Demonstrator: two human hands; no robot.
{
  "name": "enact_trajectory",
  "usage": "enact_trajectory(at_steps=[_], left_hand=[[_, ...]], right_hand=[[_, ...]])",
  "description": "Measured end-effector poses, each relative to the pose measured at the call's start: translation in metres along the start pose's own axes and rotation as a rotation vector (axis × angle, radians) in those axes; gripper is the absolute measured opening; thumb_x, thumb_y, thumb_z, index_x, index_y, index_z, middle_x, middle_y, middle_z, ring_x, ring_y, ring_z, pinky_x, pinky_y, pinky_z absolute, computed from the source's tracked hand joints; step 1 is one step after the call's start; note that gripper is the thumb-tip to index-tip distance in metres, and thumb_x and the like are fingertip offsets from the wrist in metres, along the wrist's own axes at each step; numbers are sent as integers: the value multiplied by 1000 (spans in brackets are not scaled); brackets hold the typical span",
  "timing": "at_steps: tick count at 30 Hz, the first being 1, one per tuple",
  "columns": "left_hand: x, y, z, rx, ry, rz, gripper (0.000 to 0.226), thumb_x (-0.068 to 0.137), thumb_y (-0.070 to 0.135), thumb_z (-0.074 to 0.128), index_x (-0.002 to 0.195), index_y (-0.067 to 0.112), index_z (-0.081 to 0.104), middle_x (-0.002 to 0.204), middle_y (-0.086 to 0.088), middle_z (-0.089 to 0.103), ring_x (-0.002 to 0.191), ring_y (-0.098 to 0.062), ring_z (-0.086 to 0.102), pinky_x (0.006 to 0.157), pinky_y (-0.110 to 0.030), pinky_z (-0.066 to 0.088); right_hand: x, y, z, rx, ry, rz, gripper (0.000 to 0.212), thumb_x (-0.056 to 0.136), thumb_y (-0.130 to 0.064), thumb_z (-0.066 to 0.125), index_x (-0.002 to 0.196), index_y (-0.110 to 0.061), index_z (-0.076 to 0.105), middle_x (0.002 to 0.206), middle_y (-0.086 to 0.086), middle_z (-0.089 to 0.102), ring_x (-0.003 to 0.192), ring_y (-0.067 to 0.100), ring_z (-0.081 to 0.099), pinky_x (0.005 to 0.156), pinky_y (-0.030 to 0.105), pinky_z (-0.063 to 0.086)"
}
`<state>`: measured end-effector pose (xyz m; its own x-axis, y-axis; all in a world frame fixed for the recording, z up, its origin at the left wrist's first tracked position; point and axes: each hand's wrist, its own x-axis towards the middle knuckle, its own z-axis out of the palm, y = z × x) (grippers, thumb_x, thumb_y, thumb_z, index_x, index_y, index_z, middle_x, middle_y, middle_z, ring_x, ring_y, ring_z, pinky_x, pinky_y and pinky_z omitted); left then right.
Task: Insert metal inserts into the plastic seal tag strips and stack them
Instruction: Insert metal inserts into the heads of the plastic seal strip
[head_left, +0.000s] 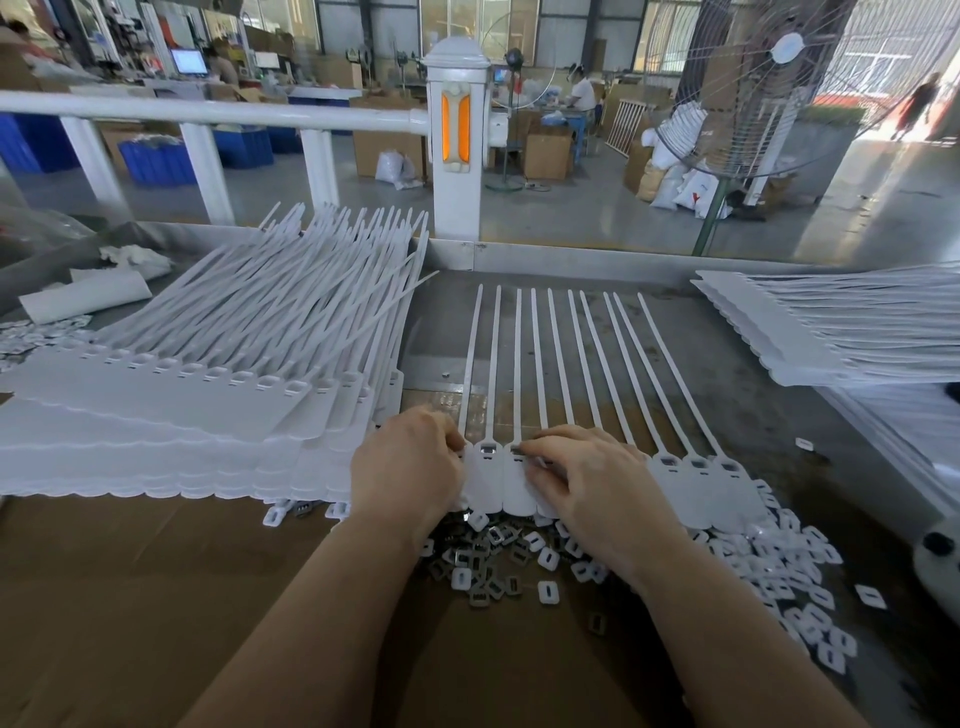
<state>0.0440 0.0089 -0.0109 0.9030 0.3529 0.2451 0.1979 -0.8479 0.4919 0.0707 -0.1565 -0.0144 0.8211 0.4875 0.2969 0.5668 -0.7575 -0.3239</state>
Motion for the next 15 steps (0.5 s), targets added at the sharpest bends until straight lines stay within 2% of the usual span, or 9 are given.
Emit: enact_trajectory(at_steps=[3,6,8,10,12,15], left_hand=[[-1,-1,1,-20,13,3,24,87,12,50,86,25,70,98,10,64,78,-10,49,67,-24,41],[-2,-2,1,-39,48,-12,22,85,12,52,82,26,68,93,9,65,74,-8,49,64,-23,39],[-2,-2,1,-43,62,-11,21,84,12,53,80,27,67,89,8,65,71,-8,48,62,-22,37],[-2,-2,1,-54,67,-13,20,83,12,54,81,27,67,88,8,65,71,-8,47,62,-23,36],[-2,-2,1,-64,68,-17,19,83,13,54,81,28,67,87,8,65,71,-8,47,62,-22,36],[-2,-3,1,-76,62,-23,20,84,13,54,80,29,66,88,8,65,72,-9,49,62,-23,37]], right_hand=[[-1,-3,-1,-1,14,-30,30,96,-34,43,124,-34,56,127,-16,54,119,5,42,99,23,22],[0,-10,-4,109,10,-167,29,91,-25,57,119,-29,62,120,-12,60,114,4,45,106,28,28],[1,-15,-6,217,-68,-280,24,86,-23,64,109,-27,68,107,-14,61,104,0,48,102,24,33],[0,-19,-6,246,-159,-343,21,83,-24,67,103,-29,70,99,-21,54,98,-5,43,96,20,32],[1,-19,-4,216,-222,-355,21,83,-27,67,104,-31,70,98,-24,47,100,-2,41,96,24,32],[1,-20,-5,231,-245,-328,16,83,-26,68,98,-28,72,97,-22,49,101,2,43,97,31,35]])
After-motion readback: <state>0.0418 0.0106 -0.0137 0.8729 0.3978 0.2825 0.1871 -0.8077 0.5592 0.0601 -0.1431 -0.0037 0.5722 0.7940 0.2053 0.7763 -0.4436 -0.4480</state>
